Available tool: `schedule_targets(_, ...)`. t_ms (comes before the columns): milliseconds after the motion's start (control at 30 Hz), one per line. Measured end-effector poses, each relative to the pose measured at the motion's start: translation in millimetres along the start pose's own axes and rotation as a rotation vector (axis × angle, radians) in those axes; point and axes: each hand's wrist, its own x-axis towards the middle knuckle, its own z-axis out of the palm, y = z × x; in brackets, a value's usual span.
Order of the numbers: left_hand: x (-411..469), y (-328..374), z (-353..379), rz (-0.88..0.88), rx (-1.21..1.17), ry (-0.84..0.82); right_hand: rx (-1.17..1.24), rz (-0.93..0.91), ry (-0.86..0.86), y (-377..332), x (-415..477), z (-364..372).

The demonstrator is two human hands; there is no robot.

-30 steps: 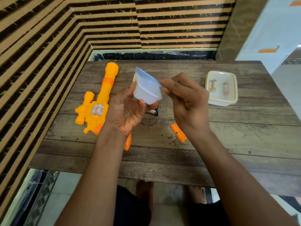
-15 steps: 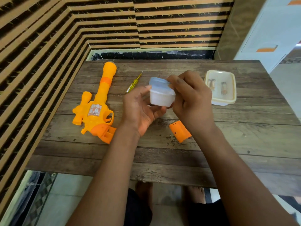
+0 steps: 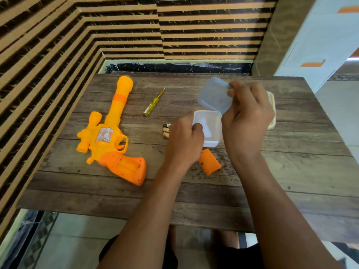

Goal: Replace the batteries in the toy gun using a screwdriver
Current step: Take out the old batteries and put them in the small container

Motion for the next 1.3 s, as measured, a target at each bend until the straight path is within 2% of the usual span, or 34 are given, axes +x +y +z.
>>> schedule_targets(200,2.9,2.5,20.8,-0.093,0.165,0.091,-0.109,-0.018,0.060,-3.9,-1.9,-4.3)
schedule_targets(300,5.4,3.6,31.9,-0.073,0.222,0.092,-0.115,-0.034,0.046,0.0,-2.4,-6.2)
schedule_targets(467,9.4,2.0,42.2,-0.042,0.270,0.097,0.010,0.026,0.027,3.4,0.0,-11.9)
schedule_targets(667,5.5,-0.6,25.9,0.056,0.309,0.087,0.115,-0.055,-0.013,1.0,-0.6,-8.7)
schedule_targets(833,1.8,6.8,-9.6,0.083,0.313,0.319,0.219,-0.105,-0.090,-3.9,-4.9,2.6)
schedule_targets(933,1.1,3.5,-28.0,0.097,0.305,0.380,0.223,-0.112,-0.122,-8.4,-8.6,12.0)
schedule_targets(1000,2.6,-5.3,-39.3,0.085,0.361,0.327,0.220,-0.114,-0.152,-10.7,-11.2,18.6)
schedule_targets(1133,0.5,-27.3,-58.0,0.007,0.519,0.051,0.194,-0.120,-0.257,-13.4,-18.0,36.0)
schedule_targets(1300,-7.8,-41.1,-70.9,0.062,0.588,-0.201,0.121,-0.131,-0.422,-18.9,-24.0,61.5)
